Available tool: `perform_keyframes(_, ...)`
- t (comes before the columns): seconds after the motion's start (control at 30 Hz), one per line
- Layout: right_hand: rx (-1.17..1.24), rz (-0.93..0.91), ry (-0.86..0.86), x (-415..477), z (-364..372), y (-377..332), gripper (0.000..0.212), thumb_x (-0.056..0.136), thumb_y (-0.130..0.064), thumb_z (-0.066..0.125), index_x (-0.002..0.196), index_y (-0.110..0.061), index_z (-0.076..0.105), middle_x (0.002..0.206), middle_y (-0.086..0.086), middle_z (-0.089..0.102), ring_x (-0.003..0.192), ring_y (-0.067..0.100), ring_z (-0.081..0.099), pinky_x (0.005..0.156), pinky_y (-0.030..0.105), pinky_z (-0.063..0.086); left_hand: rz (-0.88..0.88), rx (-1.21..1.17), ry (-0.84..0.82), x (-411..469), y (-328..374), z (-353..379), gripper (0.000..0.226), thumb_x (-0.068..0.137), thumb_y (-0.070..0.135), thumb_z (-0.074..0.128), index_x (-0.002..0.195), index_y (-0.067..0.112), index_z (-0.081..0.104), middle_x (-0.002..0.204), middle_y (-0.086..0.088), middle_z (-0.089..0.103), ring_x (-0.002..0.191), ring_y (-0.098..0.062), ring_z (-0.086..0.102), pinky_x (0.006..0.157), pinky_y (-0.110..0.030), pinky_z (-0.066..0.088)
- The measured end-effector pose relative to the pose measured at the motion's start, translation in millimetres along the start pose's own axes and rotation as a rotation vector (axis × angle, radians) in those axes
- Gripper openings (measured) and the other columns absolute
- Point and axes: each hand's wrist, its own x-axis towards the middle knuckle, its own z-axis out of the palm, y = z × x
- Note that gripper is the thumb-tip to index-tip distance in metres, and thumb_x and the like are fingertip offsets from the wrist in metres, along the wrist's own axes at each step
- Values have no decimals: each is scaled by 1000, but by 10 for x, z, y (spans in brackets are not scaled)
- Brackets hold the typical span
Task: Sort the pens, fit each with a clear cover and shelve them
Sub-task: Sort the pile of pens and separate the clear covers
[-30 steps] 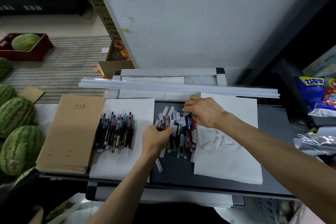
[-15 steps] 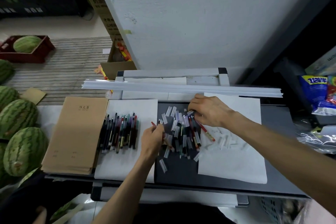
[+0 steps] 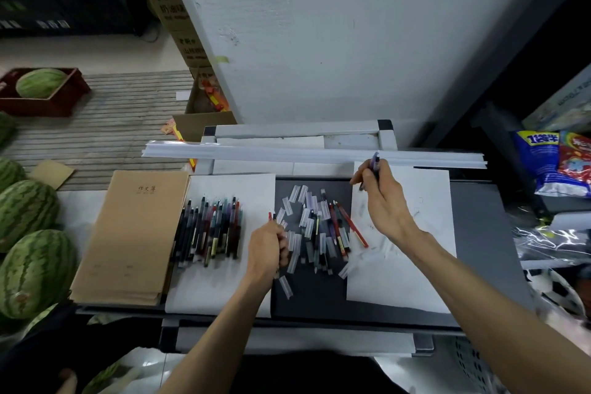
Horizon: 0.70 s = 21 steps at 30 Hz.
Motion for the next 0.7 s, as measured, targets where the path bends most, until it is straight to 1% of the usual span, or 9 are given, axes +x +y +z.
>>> perform_keyframes(0.07,79,65,28,-16,-7,-4,21,112,-21,34,107,-16,53,95,0,71,86,19,61,78,28,49,-36,17,-4,-11,5,-6,18,95,10,39,78,16,43,59,1,36,47,-13,27,47,-27,20)
perform_keyframes(0.17,72,175,51,-75,-35,30,21,109,-16,36,104,-14,56,87,3,66,78,22,57,70,32,47,-59,101,-19,-8,-27,-17,15,95,15,46,81,16,46,57,5,32,46,-12,22,44,-24,18)
perform_keyframes(0.23,-4,255,37,-124,-49,75,21,105,-16,38,100,-12,58,83,5,64,74,21,56,69,37,47,-29,177,-13,-8,-44,-7,19,92,21,56,75,18,48,53,7,34,45,-14,25,46,-26,22)
perform_keyframes(0.33,-202,336,-52,-192,-23,141,22,100,-22,45,89,-11,61,83,8,67,73,24,59,67,38,47,39,308,12,-20,-46,43,34,86,25,63,62,20,39,51,6,35,50,-19,30,53,-31,27)
perform_keyframes(0.43,-507,315,-132,-252,31,165,16,92,-34,54,93,-19,62,82,3,68,78,24,64,71,35,53,93,440,52,-21,-55,97,40,89,19,63,57,18,39,47,6,38,48,-18,35,52,-27,32)
perform_keyframes(0.5,-638,302,-187,-272,83,157,21,89,-36,57,101,-19,61,88,4,65,86,29,63,75,36,53,110,496,83,-23,-68,121,40,91,19,63,56,16,43,46,6,42,44,-16,39,48,-23,33)
perform_keyframes(0.57,-729,276,-203,-271,135,135,21,90,-31,57,102,-15,59,90,6,57,84,31,57,74,36,50,111,537,95,-20,-75,139,35,93,20,63,61,10,53,49,2,51,44,-15,46,46,-22,37)
perform_keyframes(0.63,-789,232,-204,-264,188,123,17,90,-29,57,98,-14,54,89,8,57,80,31,52,71,37,50,118,559,98,-20,-78,145,28,93,19,64,69,6,62,57,-1,58,49,-16,52,48,-24,42)
perform_keyframes(0.7,-801,223,-207,-262,228,123,16,90,-28,57,96,-14,53,90,10,61,79,31,54,70,37,52,139,582,97,-40,-57,152,19,92,17,65,74,12,68,65,0,65,57,-15,59,52,-24,46)
